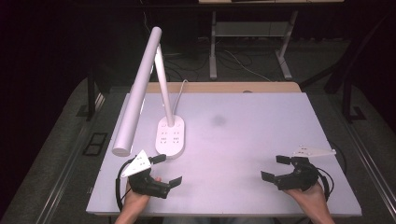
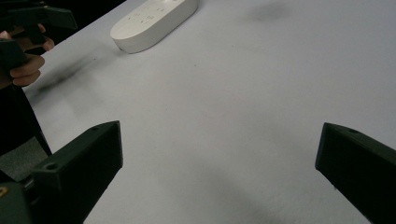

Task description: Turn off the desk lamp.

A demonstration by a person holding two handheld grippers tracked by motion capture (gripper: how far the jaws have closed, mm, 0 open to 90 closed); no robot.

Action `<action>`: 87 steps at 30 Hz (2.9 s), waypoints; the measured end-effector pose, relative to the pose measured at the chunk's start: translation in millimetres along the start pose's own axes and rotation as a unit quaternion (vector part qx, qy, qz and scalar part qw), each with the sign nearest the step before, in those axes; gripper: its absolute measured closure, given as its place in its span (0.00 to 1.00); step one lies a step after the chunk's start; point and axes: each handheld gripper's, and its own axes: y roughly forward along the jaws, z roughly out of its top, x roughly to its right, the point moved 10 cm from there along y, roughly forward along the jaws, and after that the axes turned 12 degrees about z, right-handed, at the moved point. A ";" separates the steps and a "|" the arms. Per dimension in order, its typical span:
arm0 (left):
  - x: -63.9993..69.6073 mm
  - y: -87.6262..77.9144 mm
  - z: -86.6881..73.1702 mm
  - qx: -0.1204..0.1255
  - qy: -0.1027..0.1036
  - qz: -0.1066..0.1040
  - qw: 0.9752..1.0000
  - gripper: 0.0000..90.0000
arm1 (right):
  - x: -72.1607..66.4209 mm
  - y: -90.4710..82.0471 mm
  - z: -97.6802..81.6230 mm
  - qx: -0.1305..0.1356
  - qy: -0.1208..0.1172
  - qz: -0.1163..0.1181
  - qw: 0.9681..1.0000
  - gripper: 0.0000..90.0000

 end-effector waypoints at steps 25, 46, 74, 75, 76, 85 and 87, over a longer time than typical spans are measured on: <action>-2.8 -2.2 -0.8 -0.001 -0.005 0.006 1.000 0.00 | -1.8 4.6 8.0 -0.024 -0.007 0.007 1.000 0.01; -4.7 -3.0 -1.1 -0.001 -0.006 0.009 1.000 0.00 | -5.5 18.3 44.7 -0.040 -0.029 0.016 0.999 0.01; -5.7 -3.4 -0.5 0.000 -0.006 0.011 1.000 0.00 | -20.2 64.8 103.7 -0.074 -0.060 0.047 0.994 0.01; -5.6 -3.4 -0.5 0.000 -0.006 0.010 1.000 0.00 | -20.2 64.8 103.7 -0.074 -0.060 0.047 0.994 0.01; -5.7 -3.5 -0.5 0.000 -0.006 0.010 1.000 0.00 | -22.1 70.0 106.7 -0.075 -0.064 0.050 0.994 0.01; -5.6 -2.4 -0.7 -0.002 -0.002 0.009 1.000 0.00 | -27.6 91.8 116.5 -0.086 -0.072 0.062 0.992 0.01; -5.3 -2.2 -0.5 -0.001 -0.002 0.009 1.000 0.00 | -27.0 101.8 119.3 -0.092 -0.072 0.066 0.991 0.01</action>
